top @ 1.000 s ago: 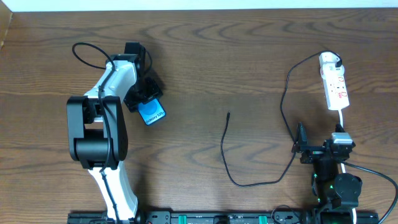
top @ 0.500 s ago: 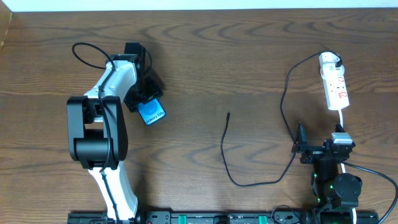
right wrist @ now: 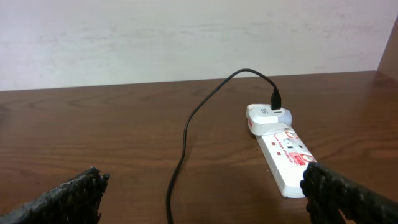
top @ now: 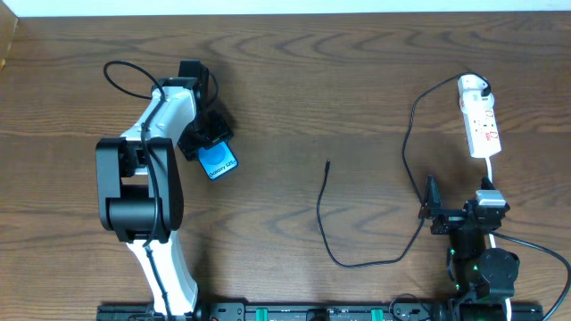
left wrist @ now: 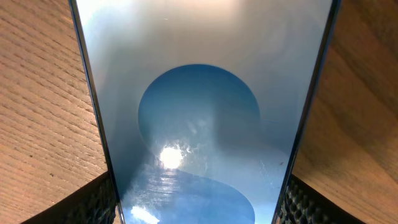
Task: Plug charger to phone and switch on socket
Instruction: 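Close the left gripper on the blue phone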
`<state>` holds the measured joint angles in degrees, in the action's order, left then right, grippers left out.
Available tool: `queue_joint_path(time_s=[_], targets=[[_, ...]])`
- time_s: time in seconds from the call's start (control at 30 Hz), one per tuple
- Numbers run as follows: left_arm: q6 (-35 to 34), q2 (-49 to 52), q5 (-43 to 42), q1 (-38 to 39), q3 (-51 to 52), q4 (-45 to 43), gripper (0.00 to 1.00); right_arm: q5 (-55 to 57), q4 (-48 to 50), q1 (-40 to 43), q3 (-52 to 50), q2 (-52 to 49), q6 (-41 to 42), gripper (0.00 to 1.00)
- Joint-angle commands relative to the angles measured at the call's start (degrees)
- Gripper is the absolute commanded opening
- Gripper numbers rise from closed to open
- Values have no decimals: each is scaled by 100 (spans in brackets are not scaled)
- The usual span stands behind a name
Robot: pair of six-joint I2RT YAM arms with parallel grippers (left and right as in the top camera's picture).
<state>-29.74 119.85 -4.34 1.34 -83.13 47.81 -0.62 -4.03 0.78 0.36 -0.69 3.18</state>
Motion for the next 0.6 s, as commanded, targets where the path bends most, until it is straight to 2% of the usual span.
queue_joint_path(time_s=[0.0, 0.57], targets=[[57, 162, 166, -2, -13, 85, 7, -33, -24, -66, -7, 31, -68, 99], [59, -284, 201, -2, -155, 146, 7, -33, -26, -66, -7, 31, -68, 99]])
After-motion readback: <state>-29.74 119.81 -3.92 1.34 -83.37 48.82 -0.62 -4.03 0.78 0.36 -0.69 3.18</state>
